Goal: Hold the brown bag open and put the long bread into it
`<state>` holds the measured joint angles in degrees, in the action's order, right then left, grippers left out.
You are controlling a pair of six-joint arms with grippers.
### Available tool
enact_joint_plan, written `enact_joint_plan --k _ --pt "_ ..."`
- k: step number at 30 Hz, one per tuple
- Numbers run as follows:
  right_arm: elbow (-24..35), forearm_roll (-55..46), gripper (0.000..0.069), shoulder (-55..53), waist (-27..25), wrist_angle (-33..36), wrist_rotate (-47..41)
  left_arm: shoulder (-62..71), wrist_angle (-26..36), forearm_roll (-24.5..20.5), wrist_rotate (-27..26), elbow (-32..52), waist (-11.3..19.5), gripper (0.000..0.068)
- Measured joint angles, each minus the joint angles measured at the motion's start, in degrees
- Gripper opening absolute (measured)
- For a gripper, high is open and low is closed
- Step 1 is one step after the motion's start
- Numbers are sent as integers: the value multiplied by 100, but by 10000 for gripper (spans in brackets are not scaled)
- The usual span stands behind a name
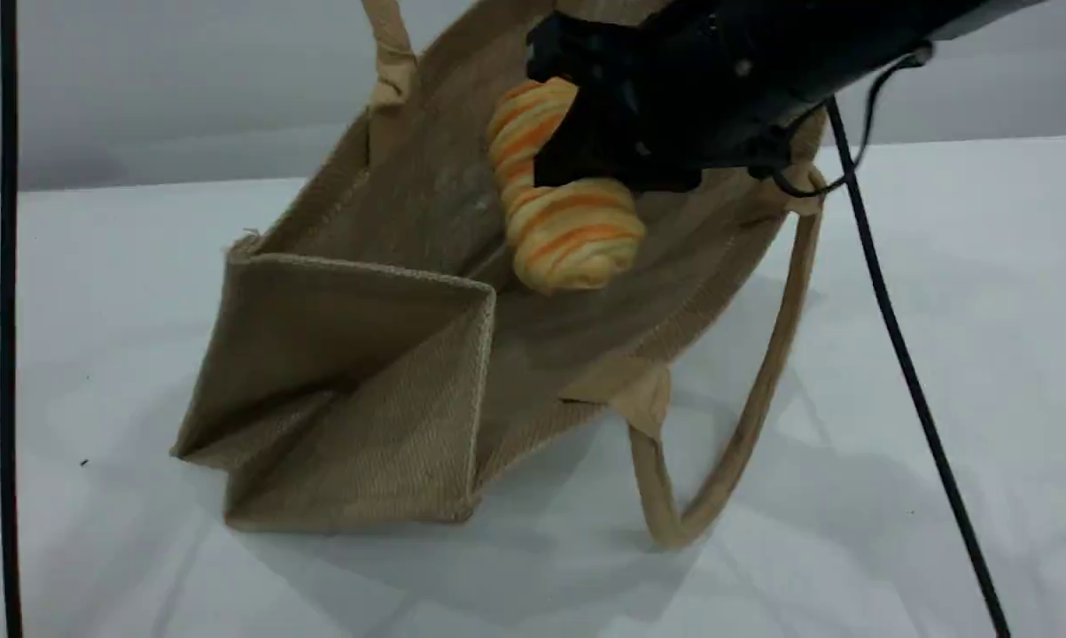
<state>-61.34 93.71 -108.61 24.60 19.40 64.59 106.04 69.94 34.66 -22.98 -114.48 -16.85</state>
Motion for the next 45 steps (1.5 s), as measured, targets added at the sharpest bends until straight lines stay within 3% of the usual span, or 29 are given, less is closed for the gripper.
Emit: enact_joint_plan --k 7,10,18,21,32,38,45 --pt "-148 -139 84 -140 -4 -46 92 0 0 0 12 0 0 83" --pt "-148 -139 116 -140 -4 104 225 0 0 0 12 0 0 83" --pt "-148 -121 413 -126 -4 390 470 0 0 0 12 0 0 83" --pt "-142 -121 473 -44 -4 543 507 0 0 0 12 0 0 83" --pt "-137 -1004 488 786 -4 595 197 0 0 -18 -9 0 0 83" --pt "-137 -2185 488 1350 -143 1017 -673 0 0 -18 -9 0 0 83" --pt "-137 -3879 488 2357 -741 1976 -2186 75 0 6 -20 4 -22 83"
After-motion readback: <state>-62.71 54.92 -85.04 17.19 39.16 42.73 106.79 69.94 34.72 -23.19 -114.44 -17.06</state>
